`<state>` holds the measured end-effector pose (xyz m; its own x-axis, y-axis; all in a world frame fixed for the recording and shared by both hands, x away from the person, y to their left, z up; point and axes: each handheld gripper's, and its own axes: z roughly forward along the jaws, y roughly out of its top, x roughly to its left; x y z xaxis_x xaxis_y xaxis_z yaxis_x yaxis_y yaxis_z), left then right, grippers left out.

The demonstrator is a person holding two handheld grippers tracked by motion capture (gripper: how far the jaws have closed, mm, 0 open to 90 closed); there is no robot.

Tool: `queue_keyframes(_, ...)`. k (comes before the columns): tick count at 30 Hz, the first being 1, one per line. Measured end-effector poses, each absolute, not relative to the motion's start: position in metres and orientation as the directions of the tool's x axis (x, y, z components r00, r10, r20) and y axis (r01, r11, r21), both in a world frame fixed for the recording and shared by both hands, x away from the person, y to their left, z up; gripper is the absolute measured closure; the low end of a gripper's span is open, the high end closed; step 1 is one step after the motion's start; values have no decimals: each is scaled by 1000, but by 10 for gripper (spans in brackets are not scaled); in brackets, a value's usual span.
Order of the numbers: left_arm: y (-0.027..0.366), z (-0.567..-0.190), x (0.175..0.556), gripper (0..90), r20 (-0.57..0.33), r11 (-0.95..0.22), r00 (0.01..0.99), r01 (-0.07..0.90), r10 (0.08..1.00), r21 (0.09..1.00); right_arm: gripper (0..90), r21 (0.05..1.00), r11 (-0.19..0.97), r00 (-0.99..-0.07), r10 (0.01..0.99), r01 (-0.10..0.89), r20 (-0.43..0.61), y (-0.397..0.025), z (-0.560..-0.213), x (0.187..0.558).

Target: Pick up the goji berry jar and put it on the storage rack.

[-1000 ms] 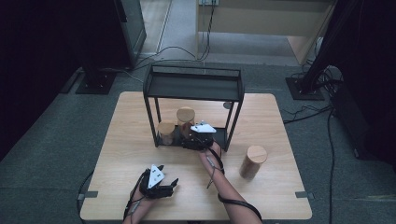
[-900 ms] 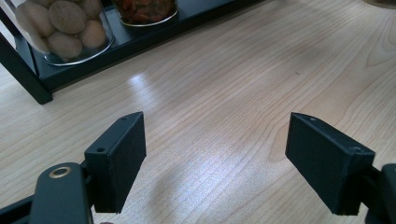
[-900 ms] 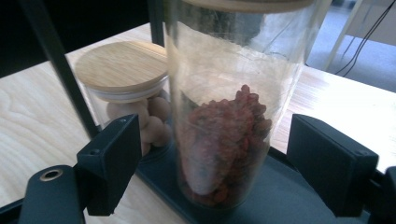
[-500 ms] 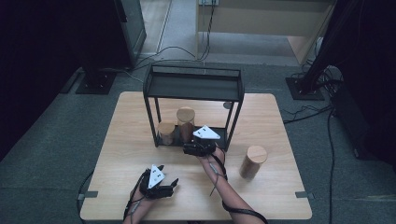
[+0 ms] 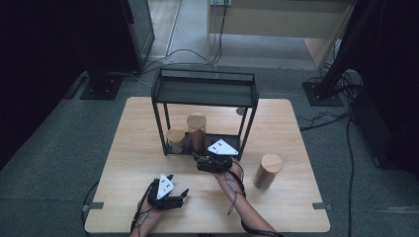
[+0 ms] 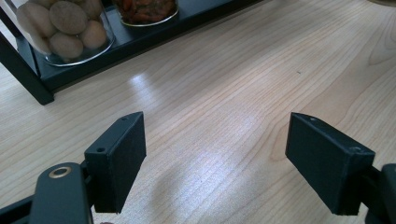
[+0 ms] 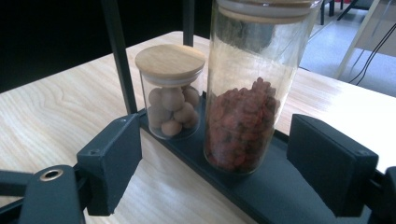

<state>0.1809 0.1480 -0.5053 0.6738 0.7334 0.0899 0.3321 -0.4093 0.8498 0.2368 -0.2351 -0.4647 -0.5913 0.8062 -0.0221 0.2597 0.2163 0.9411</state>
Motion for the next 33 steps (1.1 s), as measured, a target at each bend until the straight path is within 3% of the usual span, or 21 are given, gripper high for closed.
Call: queue_keyframes(33,148,-505,181,202,94,-415,676,330,730,848,178,919,265,-612,790,293,-33,-252,-465,221)
